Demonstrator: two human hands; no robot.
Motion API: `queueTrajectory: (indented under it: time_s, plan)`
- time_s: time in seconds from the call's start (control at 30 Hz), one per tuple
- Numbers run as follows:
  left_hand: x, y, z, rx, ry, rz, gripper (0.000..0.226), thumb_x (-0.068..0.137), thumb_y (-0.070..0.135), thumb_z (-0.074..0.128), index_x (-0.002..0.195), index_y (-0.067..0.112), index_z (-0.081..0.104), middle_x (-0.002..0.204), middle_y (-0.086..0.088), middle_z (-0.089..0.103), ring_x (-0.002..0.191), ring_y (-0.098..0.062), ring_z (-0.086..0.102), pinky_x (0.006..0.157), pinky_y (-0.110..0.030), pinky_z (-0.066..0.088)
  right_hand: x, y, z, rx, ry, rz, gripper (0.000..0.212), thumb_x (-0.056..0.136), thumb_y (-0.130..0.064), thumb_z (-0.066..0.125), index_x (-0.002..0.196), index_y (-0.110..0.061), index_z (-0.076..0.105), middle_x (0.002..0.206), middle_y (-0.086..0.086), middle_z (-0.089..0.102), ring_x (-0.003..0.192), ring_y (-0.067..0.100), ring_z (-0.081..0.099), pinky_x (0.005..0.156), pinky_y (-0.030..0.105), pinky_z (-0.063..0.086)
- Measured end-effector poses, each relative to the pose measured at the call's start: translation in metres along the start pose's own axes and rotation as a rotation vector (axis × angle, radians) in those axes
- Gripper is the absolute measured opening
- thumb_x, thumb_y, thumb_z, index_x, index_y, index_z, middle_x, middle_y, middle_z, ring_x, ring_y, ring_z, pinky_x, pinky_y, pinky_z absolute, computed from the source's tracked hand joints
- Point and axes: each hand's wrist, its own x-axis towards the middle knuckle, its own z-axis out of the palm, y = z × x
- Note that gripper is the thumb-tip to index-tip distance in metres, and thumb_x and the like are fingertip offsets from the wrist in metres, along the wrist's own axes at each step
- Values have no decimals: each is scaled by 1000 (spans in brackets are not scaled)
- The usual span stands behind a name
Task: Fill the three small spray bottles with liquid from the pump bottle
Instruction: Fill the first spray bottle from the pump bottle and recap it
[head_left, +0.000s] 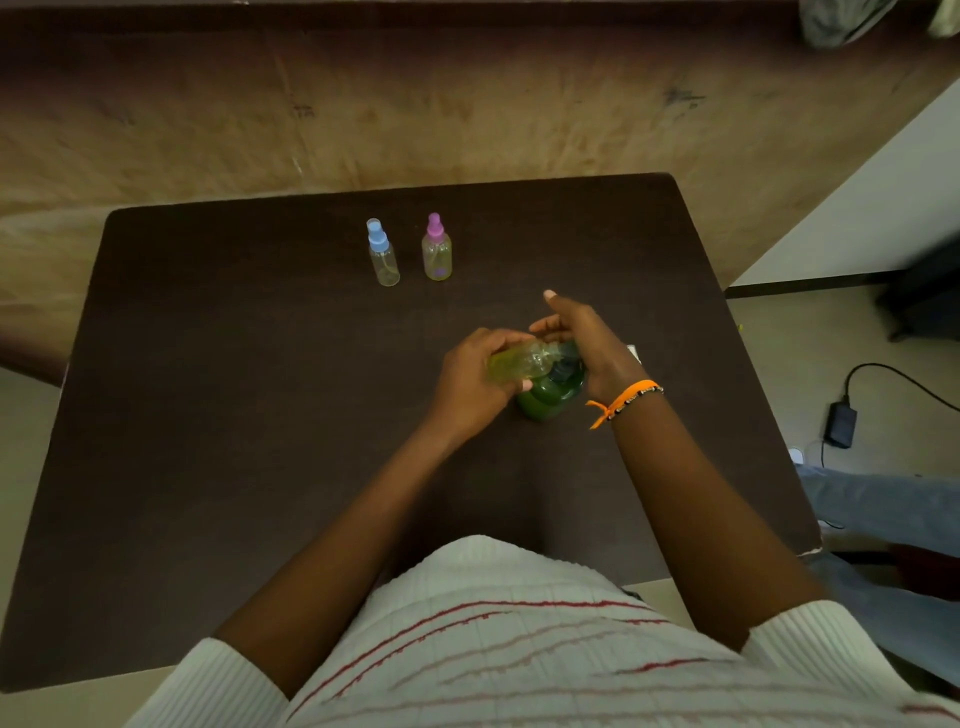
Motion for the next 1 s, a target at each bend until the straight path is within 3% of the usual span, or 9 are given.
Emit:
queueTrajectory:
  time_s: [0.07, 0.2, 0.33, 0.5, 0.6, 0.73, 0.87, 1.0]
  plan:
    - [1, 0, 0, 1, -1, -5, 47, 64, 2, 76, 107, 18, 66, 96, 6, 59, 92, -8, 57, 76, -2, 37, 2, 3, 4, 25, 50, -14, 42, 94, -41, 52, 71, -7, 64, 76, 10, 64, 72, 23, 59, 76, 36, 48]
    - [1, -2, 1, 16, -4, -7, 48, 63, 2, 77, 107, 17, 66, 96, 4, 59, 91, -10, 57, 79, -8, 38, 13, 15, 9, -117, 298, -181, 34, 93, -25, 57, 61, -19, 61, 66, 0, 63, 79, 24, 62, 85, 44, 53]
    - [1, -4, 2, 4, -10, -18, 47, 63, 2, 77, 107, 17, 66, 99, 1, 61, 92, -11, 59, 82, -14, 41, 18, 17, 7, -130, 303, -218, 32, 92, -24, 60, 60, -19, 60, 60, -3, 63, 74, 22, 64, 83, 47, 55]
    - [2, -3, 2, 3, -5, -9, 49, 63, 1, 77, 108, 17, 66, 97, 3, 59, 92, -10, 58, 82, -12, 40, 12, 15, 9, -93, 260, -176, 35, 97, -23, 51, 64, -15, 61, 64, 2, 61, 71, 20, 59, 78, 40, 52]
    - [2, -3, 1, -3, -7, 4, 50, 63, 2, 77, 108, 18, 66, 95, 6, 58, 92, -10, 58, 82, -13, 41, -1, 3, 3, 69, 72, -10, 41, 100, -31, 43, 71, -8, 59, 72, 8, 57, 64, 18, 54, 61, 29, 46]
    - [3, -4, 0, 13, -15, 15, 50, 63, 4, 77, 109, 19, 66, 91, 11, 56, 89, -6, 57, 77, -3, 38, -7, -12, -2, 131, -41, 102, 43, 98, -36, 40, 76, -4, 59, 74, 11, 57, 62, 20, 52, 58, 29, 43]
    - [3, -3, -1, 6, -11, 17, 51, 62, 2, 77, 109, 18, 66, 89, 12, 56, 87, -6, 57, 75, -2, 37, 8, 0, 7, -77, 140, -27, 46, 98, -35, 44, 63, -10, 62, 70, 7, 61, 73, 24, 57, 80, 40, 48]
    - [3, -5, 2, 23, -13, 9, 52, 62, 1, 77, 110, 17, 66, 93, 5, 58, 87, -8, 57, 75, -2, 37, 16, 12, 8, -174, 336, -166, 46, 99, -29, 41, 58, -17, 59, 60, 4, 62, 72, 25, 61, 84, 44, 49]
